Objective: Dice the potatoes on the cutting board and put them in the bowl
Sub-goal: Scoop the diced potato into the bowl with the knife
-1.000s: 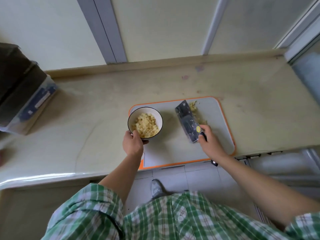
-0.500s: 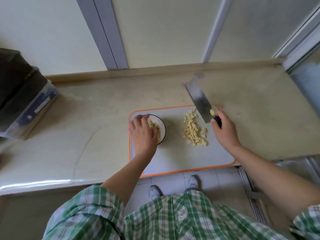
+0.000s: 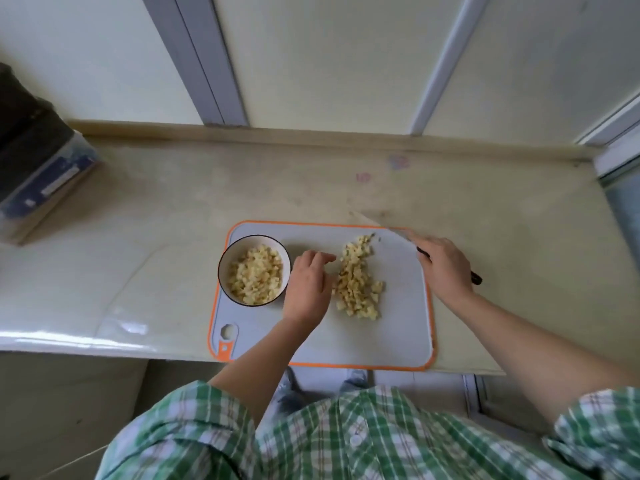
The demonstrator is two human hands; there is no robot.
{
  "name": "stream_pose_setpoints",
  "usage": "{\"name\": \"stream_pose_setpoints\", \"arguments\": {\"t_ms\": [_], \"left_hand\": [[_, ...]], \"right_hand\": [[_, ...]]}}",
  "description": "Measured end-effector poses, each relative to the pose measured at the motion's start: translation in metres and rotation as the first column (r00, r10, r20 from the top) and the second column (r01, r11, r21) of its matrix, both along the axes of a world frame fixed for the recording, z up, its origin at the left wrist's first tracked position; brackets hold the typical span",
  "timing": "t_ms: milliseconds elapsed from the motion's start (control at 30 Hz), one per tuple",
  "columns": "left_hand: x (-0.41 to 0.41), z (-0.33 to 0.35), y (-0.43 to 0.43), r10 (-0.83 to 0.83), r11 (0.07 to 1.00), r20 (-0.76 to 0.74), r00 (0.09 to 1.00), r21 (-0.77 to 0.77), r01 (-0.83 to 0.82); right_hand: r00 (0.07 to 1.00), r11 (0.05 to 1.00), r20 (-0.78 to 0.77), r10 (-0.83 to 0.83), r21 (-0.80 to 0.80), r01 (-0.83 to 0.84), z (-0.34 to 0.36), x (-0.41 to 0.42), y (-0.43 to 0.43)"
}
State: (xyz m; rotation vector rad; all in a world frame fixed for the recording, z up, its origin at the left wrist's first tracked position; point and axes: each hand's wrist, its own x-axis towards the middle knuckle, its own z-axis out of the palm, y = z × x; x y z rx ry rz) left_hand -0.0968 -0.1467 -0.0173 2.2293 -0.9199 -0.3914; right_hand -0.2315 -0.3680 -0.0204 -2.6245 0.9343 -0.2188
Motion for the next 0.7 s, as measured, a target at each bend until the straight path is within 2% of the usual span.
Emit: {"name": "stream_pose_setpoints", "arguments": {"t_ms": [133, 233, 333, 467, 567, 700], "left_hand": [[-0.006, -0.003, -0.004, 0.074, 0.993, -0.031, 0.997, 0.095, -0.071], [-0.010, -0.003, -0.008, 0.100, 0.984, -0.069, 0.993, 0.154, -0.089], [-0.012, -0.005, -0.011, 0.127, 0.979, -0.097, 0.987, 0.174, -0.109], [-0.014, -0.006, -0.012, 0.091, 0.980, -0.114, 0.989, 0.188, -0.069], [-0.015, -0.007, -0.010, 0.072, 0.983, -0.129, 0.989, 0.180, -0.048], [-0.015, -0.009, -0.007, 0.051, 0.982, -0.130, 0.990, 0.188, -0.026]], "right_hand": [[0.985, 0.984, 0.085, 0.148, 0.089, -0.156, -0.012, -0.012, -0.003], [0.956, 0.952, 0.074, 0.284, 0.100, -0.290, -0.014, -0.023, 0.001], [0.934, 0.928, 0.056, 0.354, 0.102, -0.358, -0.011, -0.037, 0.000], [0.929, 0.927, 0.071, 0.363, 0.078, -0.368, -0.003, -0.053, -0.005], [0.957, 0.959, 0.118, 0.265, 0.072, -0.274, -0.001, -0.037, -0.003], [0.961, 0.960, 0.082, 0.264, 0.075, -0.270, -0.009, -0.022, 0.007]]}}
